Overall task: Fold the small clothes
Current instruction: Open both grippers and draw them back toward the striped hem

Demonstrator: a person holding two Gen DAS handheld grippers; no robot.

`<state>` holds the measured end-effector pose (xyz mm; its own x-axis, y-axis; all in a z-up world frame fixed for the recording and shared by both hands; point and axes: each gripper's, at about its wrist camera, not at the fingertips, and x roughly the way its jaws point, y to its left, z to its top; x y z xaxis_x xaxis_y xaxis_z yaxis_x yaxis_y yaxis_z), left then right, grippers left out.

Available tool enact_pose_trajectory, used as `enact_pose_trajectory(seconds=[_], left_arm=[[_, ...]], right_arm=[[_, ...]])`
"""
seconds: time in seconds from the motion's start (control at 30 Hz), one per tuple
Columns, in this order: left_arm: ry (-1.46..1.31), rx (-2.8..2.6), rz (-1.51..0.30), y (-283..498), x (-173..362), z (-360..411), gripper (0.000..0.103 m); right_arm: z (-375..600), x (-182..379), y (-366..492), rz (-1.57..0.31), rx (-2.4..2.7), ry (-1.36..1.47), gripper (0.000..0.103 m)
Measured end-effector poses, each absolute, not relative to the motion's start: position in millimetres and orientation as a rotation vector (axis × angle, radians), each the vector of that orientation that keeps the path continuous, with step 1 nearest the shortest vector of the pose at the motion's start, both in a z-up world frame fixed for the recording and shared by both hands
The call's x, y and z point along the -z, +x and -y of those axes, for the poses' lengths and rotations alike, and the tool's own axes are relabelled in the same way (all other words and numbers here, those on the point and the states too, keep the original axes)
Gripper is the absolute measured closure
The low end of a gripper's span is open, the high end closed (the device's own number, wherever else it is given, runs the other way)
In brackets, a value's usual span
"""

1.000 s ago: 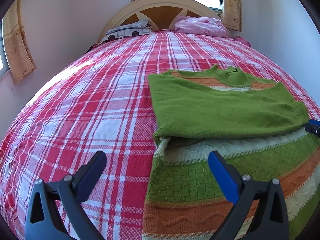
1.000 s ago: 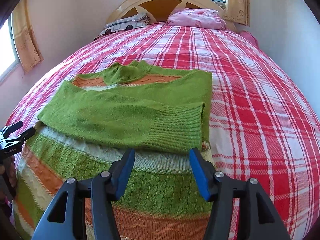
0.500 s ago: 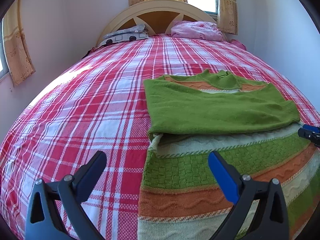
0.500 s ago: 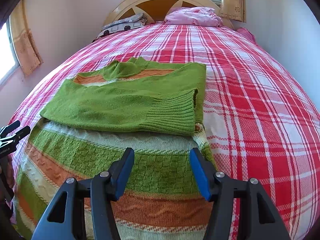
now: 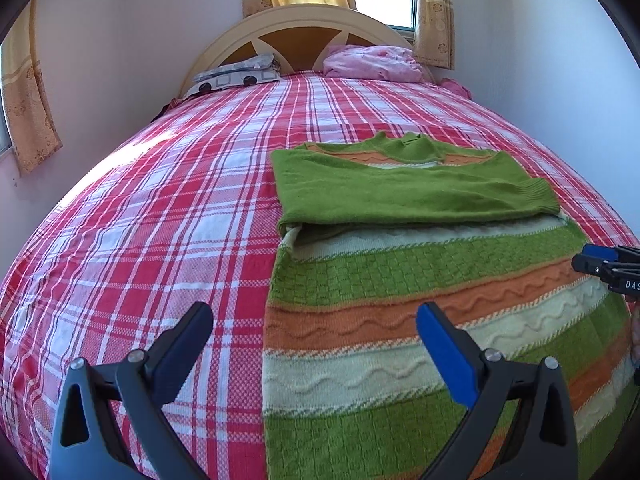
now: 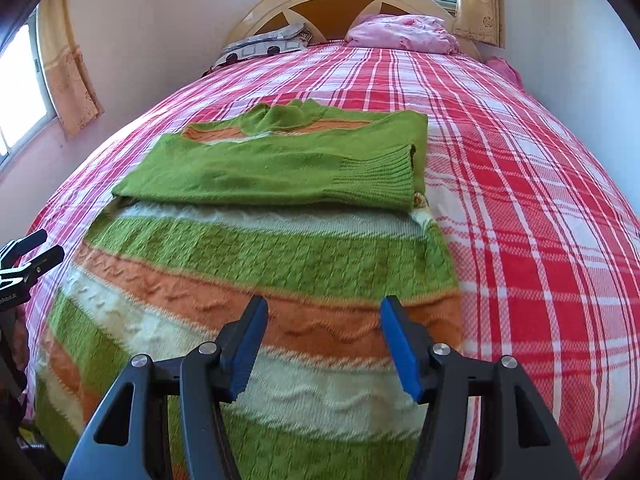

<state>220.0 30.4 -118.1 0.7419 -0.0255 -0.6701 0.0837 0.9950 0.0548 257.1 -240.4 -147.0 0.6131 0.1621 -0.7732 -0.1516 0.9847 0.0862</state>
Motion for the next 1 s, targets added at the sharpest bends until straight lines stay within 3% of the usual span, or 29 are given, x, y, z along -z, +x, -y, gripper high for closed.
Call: enact_pose_trajectory(seconds=[1.0], left_arm=[[0.136,0.123,-0.779,125,124,-34,0.000]], right_arm=[[207,148,137,-0.916,-0.238,-0.046,0.040]])
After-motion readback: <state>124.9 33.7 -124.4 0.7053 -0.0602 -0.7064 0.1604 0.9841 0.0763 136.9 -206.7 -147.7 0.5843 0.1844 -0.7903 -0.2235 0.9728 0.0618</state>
